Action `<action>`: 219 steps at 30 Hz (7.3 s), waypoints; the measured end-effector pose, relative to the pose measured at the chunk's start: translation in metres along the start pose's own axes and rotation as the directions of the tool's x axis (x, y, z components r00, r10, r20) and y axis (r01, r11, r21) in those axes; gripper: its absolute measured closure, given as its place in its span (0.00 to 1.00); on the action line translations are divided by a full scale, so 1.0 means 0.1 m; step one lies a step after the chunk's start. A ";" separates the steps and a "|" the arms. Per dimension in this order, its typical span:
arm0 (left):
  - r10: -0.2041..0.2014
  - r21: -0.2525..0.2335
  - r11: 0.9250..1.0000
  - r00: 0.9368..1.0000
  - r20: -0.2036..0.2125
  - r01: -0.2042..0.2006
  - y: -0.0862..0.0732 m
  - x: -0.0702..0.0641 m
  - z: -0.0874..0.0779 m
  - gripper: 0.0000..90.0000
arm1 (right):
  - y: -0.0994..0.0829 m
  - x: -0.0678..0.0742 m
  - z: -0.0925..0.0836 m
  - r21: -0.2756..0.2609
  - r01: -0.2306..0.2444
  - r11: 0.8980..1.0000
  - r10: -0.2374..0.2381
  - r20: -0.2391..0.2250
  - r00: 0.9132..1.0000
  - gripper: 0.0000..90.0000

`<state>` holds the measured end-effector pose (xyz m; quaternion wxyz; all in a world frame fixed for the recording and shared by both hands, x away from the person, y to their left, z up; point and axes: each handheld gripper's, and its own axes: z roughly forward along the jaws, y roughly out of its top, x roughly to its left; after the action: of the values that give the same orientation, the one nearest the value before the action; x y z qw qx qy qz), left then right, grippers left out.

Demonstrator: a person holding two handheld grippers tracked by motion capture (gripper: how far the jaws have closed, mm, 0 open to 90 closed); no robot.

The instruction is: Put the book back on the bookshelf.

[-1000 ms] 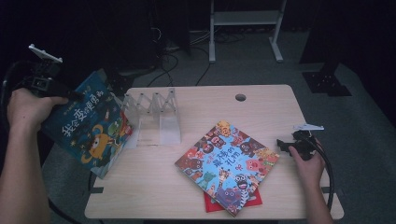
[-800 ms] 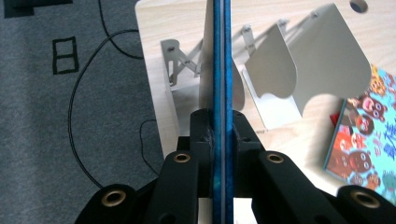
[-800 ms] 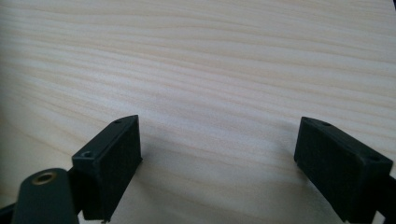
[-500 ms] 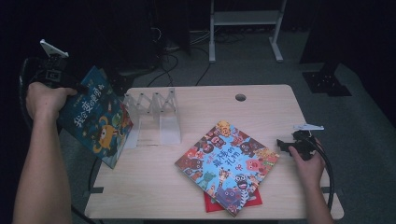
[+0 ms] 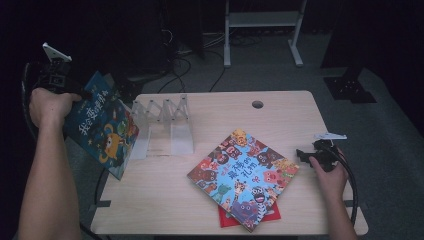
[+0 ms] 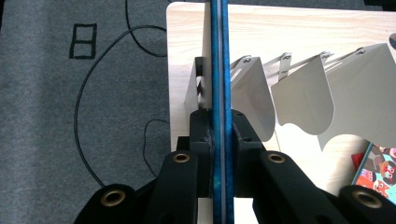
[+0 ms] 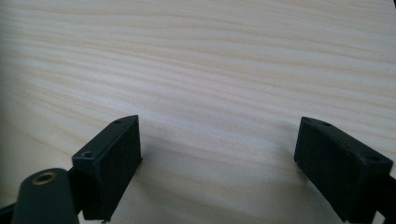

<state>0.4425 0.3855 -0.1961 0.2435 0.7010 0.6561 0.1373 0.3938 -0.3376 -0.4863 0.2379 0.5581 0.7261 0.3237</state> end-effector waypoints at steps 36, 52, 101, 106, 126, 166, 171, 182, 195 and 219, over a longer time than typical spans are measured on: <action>0.126 -0.160 0.980 0.992 0.028 -0.120 -0.01 -0.13 -0.48 0.87 | 0.00 0.00 0.00 0.000 0.000 1.000 0.000 0.000 1.000 0.15; 0.340 -0.128 0.936 0.936 0.094 -0.328 -0.19 -0.61 -0.39 0.99 | 0.00 0.00 0.00 0.000 0.000 1.000 0.000 0.000 1.000 0.15; 0.594 -0.172 0.803 0.746 0.302 -0.570 -1.89 -1.23 1.55 0.21 | 0.00 0.01 0.00 0.002 0.000 1.000 0.000 0.000 1.000 0.14; 0.624 -0.174 0.780 0.723 0.296 -0.602 -2.04 -1.24 1.71 0.10 | -0.01 0.02 0.00 0.006 0.000 1.000 0.000 -0.001 1.000 0.12; 0.722 -0.229 0.686 0.607 0.332 -0.691 -2.42 -1.28 2.02 0.00 | 0.09 0.13 -0.27 -0.055 0.035 0.998 -0.043 -0.152 0.987 0.50; 0.733 -0.322 0.679 0.587 0.344 -0.660 -2.47 -1.26 2.07 0.00 | 0.21 0.84 -0.11 -0.047 0.156 0.987 -0.162 -0.400 0.902 0.43; 0.735 -0.323 0.677 0.584 0.346 -0.661 -2.47 -1.26 2.07 0.00 | 0.21 0.85 -0.11 -0.053 0.163 0.985 -0.171 -0.401 0.900 0.43; 0.736 -0.324 0.676 0.582 0.346 -0.662 -2.47 -1.26 2.07 0.00 | 0.21 0.91 -0.09 -0.075 0.181 0.981 -0.196 -0.410 0.891 0.43; 0.737 -0.325 0.675 0.580 0.347 -0.663 -2.47 -1.26 2.07 0.00 | 0.24 1.15 -0.08 -0.093 0.227 0.969 -0.245 -0.443 0.862 0.43; 0.672 -0.325 0.736 0.583 0.457 -0.594 -2.22 -1.32 1.72 0.00 | 0.23 1.33 -0.08 -0.109 0.250 0.962 -0.271 -0.456 0.848 0.43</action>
<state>0.3273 0.2316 -0.4404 0.4022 0.8782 0.2531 0.0537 0.3679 -0.2075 -0.4617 0.1106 0.3546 0.8232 0.4293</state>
